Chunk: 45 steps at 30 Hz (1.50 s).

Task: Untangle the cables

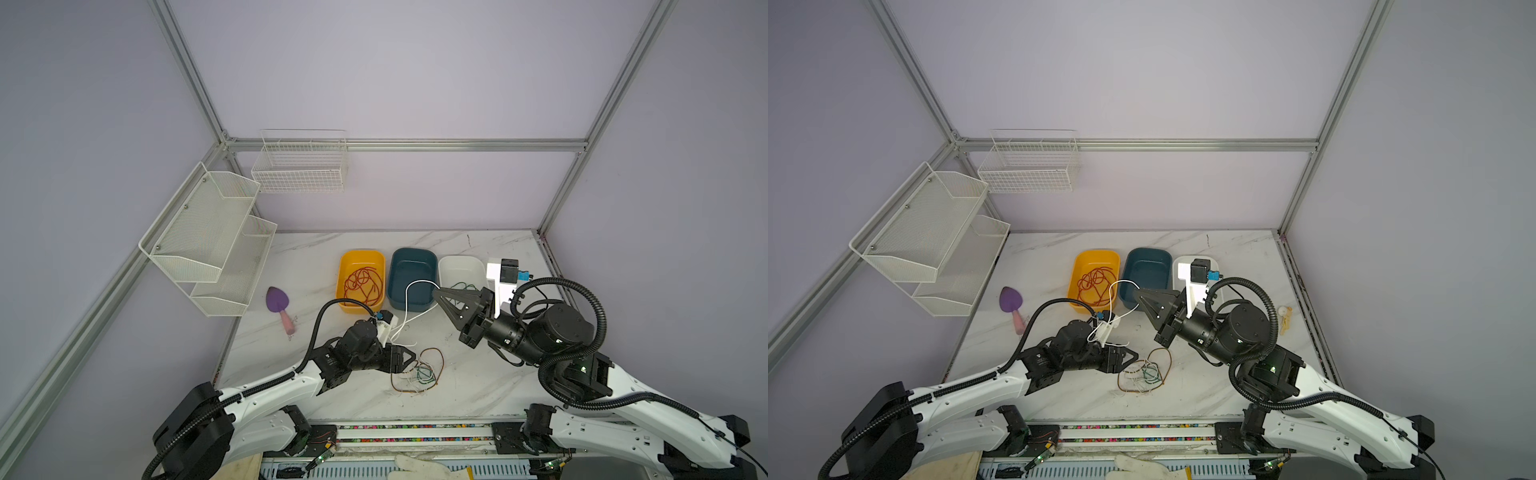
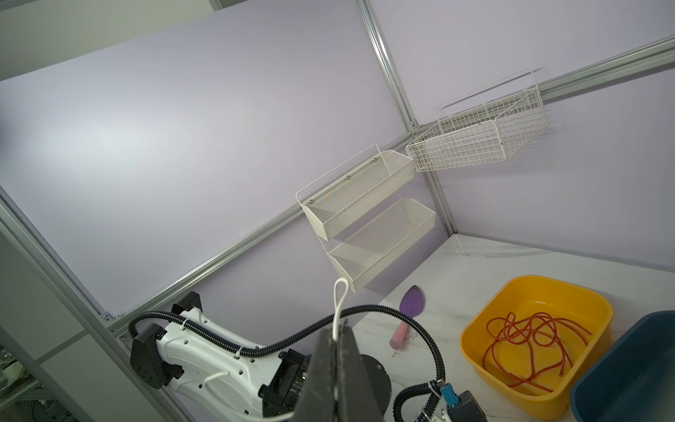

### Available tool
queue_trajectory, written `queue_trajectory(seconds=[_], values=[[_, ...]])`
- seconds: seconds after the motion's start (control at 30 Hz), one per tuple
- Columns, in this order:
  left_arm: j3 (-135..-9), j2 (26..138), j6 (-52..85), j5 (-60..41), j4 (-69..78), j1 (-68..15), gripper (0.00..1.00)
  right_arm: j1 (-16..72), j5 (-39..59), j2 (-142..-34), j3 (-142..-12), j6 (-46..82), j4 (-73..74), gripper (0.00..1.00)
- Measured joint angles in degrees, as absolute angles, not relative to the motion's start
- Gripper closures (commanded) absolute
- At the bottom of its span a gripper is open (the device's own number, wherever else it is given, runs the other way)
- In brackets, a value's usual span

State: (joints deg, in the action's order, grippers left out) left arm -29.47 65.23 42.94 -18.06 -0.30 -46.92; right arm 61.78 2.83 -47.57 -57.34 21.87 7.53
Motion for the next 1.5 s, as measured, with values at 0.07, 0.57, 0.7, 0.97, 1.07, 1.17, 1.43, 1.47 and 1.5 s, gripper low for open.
queue_trajectory(seconds=[0.07, 0.57, 0.7, 0.97, 1.07, 1.17, 1.43, 1.47, 1.5], values=[[-29.1, 66.3, 42.9, -18.1, 0.0, -46.9, 0.42, 61.8, 2.0, -47.6, -58.5, 21.4, 7.0, 1.0], [-29.0, 55.4, 39.7, -9.7, -10.2, -46.9, 0.2, 61.8, -13.7, -51.3, -60.5, 18.7, 2.7, 1.0], [-29.2, 48.8, 38.9, -3.2, -17.0, -46.9, 0.11, 60.9, -16.2, -55.7, -60.5, 17.0, 2.7, 1.0], [-36.1, 40.9, 37.5, 9.3, -32.3, -46.9, 0.0, 48.6, -10.9, -65.9, -60.6, 16.2, 3.4, 1.0], [-41.2, 38.9, 35.5, 15.9, -36.9, -46.9, 0.0, 45.8, -8.5, -70.2, -61.1, 16.2, 3.7, 1.0], [-43.8, 36.2, 31.6, 23.0, -38.6, -46.9, 0.0, 43.7, -6.2, -73.9, -61.8, 16.2, 4.2, 1.0], [-43.0, 30.6, 21.2, 40.6, -35.7, -46.8, 0.0, 38.5, -2.3, -83.5, -67.8, 16.2, 5.5, 1.0], [-42.5, 30.3, 20.4, 41.7, -34.8, -46.6, 0.0, 37.9, -1.8, -84.7, -68.4, 16.3, 5.6, 1.0], [-41.7, 30.0, 20.1, 42.6, -34.1, -46.4, 0.0, 37.5, -1.3, -85.8, -69.0, 16.3, 5.6, 1.0]])
